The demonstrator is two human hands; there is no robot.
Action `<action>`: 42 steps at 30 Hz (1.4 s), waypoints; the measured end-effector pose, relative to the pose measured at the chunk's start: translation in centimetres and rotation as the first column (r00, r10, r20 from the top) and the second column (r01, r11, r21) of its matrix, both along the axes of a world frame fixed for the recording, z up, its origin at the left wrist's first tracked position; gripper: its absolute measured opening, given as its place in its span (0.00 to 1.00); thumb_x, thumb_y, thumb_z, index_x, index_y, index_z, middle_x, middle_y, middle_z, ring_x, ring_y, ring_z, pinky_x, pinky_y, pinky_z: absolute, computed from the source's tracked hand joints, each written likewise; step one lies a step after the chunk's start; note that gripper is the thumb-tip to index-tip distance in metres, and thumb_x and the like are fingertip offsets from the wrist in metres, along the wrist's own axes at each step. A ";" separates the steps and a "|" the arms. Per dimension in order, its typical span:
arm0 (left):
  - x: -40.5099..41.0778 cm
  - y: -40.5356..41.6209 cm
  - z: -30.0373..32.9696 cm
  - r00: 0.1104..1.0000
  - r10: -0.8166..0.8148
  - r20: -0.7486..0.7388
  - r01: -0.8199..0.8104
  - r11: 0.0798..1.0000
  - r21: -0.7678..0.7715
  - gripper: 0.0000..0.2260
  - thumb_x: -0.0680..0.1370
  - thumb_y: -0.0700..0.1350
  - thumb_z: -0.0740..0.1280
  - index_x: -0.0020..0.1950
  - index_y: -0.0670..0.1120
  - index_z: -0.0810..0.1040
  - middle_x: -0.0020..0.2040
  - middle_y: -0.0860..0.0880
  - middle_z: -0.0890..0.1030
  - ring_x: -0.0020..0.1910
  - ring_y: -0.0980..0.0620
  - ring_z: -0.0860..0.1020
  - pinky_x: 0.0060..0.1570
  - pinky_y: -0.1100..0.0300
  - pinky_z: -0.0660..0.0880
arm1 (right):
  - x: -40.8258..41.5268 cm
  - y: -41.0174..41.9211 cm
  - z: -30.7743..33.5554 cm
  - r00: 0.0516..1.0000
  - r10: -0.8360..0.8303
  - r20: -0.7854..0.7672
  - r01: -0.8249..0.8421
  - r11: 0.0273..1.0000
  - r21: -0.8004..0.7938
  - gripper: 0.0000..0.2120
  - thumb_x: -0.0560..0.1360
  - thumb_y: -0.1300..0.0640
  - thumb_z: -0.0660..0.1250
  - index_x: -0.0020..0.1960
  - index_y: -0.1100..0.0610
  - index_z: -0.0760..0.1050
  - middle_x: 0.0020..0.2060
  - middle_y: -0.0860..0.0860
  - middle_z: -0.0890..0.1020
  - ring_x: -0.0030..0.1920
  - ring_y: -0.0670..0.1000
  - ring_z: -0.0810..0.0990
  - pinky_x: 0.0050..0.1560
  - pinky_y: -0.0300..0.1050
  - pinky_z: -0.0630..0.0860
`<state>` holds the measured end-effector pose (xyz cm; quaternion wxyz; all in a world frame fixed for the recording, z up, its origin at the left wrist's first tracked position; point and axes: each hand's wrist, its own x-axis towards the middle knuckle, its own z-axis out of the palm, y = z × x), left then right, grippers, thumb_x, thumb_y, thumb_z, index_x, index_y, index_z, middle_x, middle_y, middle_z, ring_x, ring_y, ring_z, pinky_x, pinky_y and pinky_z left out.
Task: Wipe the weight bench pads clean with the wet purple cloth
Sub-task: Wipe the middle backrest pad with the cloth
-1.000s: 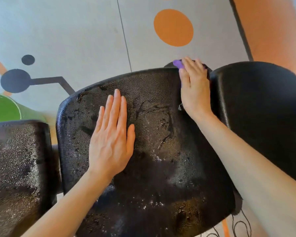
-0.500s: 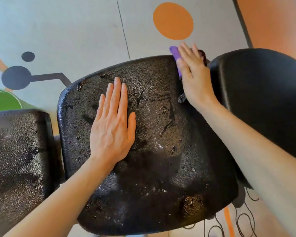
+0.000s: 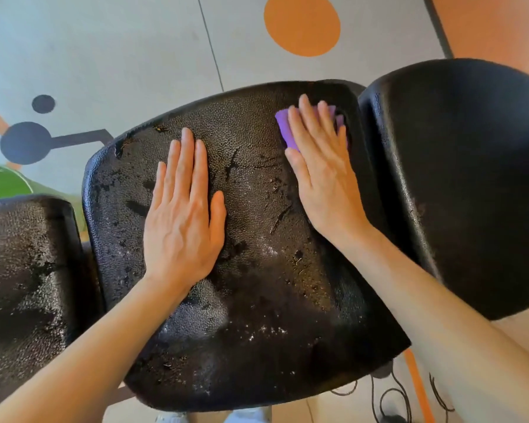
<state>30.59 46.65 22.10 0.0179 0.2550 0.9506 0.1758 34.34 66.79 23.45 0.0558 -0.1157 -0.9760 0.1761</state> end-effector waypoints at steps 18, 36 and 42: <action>-0.1 -0.3 0.1 1.000 0.001 -0.010 -0.001 1.000 0.014 0.28 0.83 0.49 0.51 0.81 0.40 0.49 0.82 0.42 0.49 0.81 0.46 0.47 0.80 0.51 0.46 | 7.6 -2.6 0.4 0.981 0.125 0.148 -0.139 0.987 0.084 0.24 0.83 0.51 0.46 0.78 0.50 0.50 0.79 0.52 0.53 0.79 0.54 0.47 0.78 0.59 0.48; 0.0 -0.1 -0.1 1.000 -0.009 -0.002 0.009 1.000 -0.002 0.28 0.84 0.50 0.49 0.81 0.40 0.49 0.82 0.43 0.48 0.81 0.46 0.46 0.80 0.52 0.46 | -1.7 -4.6 0.5 0.997 0.059 0.050 -0.067 0.981 0.183 0.23 0.83 0.53 0.49 0.78 0.55 0.57 0.78 0.53 0.57 0.79 0.56 0.52 0.77 0.60 0.53; -0.1 -0.2 0.1 1.000 -0.008 0.009 0.008 1.000 -0.007 0.28 0.83 0.50 0.49 0.81 0.41 0.48 0.82 0.43 0.48 0.81 0.46 0.47 0.80 0.52 0.46 | 8.3 -6.1 1.1 0.973 0.138 0.187 -0.164 0.977 0.133 0.23 0.83 0.51 0.50 0.78 0.51 0.57 0.78 0.50 0.56 0.79 0.53 0.50 0.76 0.60 0.55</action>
